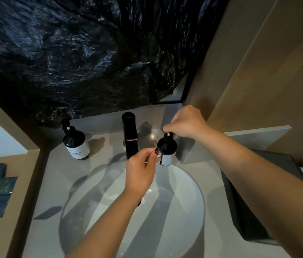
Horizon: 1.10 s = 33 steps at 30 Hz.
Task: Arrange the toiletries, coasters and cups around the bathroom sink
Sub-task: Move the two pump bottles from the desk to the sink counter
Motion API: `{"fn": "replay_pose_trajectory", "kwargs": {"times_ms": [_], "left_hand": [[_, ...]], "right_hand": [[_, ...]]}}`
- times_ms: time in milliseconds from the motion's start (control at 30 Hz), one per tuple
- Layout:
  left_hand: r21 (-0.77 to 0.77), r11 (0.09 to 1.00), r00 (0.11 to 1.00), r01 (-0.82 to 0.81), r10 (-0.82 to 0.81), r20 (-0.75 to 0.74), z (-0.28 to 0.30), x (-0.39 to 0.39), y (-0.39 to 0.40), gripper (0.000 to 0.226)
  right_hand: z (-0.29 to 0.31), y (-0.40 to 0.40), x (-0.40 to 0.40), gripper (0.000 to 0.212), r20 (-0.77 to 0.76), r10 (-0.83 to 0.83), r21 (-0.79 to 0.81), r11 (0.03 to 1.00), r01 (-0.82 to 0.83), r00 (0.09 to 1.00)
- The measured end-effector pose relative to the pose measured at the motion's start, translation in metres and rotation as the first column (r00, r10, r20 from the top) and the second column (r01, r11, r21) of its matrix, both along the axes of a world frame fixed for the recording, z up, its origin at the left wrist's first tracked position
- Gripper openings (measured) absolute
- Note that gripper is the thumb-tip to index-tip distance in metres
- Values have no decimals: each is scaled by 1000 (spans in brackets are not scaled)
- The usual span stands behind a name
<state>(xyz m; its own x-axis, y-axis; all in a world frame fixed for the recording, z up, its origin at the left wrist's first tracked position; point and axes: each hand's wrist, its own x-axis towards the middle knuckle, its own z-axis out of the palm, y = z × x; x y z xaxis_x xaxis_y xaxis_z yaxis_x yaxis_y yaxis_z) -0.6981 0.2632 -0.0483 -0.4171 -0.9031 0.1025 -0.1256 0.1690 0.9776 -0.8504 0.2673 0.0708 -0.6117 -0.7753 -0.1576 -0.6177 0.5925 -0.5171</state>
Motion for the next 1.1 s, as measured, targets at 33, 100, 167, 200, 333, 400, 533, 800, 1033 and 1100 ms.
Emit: {"fn": "replay_pose_trajectory", "kwargs": {"times_ms": [33, 100, 167, 200, 333, 400, 533, 800, 1033, 1100], "left_hand": [[6, 1000, 1000, -4, 4, -1, -3, -4, 1, 25], [-2, 1000, 1000, 12, -12, 18, -6, -13, 1, 18], [-53, 998, 997, 19, -14, 81, -12, -22, 2, 15], [-90, 996, 994, 19, -9, 111, -15, -26, 3, 14], [-87, 996, 986, 34, -19, 167, -35, -41, 6, 16], [-35, 999, 987, -31, 36, 157, -42, -49, 6, 29], [41, 992, 969, -117, 105, 223, -49, -66, -14, 61], [106, 992, 955, -64, 30, 294, -61, -94, -53, 59], [73, 996, 960, -53, 31, 279, -69, -103, -58, 65], [125, 991, 950, -52, 10, 313, -65, -99, -54, 72]], "right_hand": [[-3, -4, -2, 30, 0, -11, 0, 1000, 11, 1000], [-7, -12, -5, 30, -2, -29, 0, 1000, 29, 1000], [-8, -20, -10, 26, 30, -53, -21, 998, 54, 998], [-9, -24, -13, 25, 47, -60, -34, 998, 61, 997], [-14, -35, -21, 29, 60, -36, -40, 998, 39, 998], [-17, -38, -25, 27, 60, -26, -45, 999, 29, 998], [-17, -44, -29, 19, 92, -5, -63, 998, 10, 996], [-26, -52, -42, 10, 121, -11, -132, 991, 27, 993], [-32, -52, -45, 23, 27, 27, -211, 977, -21, 999], [-30, -52, -45, 26, 39, 30, -210, 977, -21, 999]]}}
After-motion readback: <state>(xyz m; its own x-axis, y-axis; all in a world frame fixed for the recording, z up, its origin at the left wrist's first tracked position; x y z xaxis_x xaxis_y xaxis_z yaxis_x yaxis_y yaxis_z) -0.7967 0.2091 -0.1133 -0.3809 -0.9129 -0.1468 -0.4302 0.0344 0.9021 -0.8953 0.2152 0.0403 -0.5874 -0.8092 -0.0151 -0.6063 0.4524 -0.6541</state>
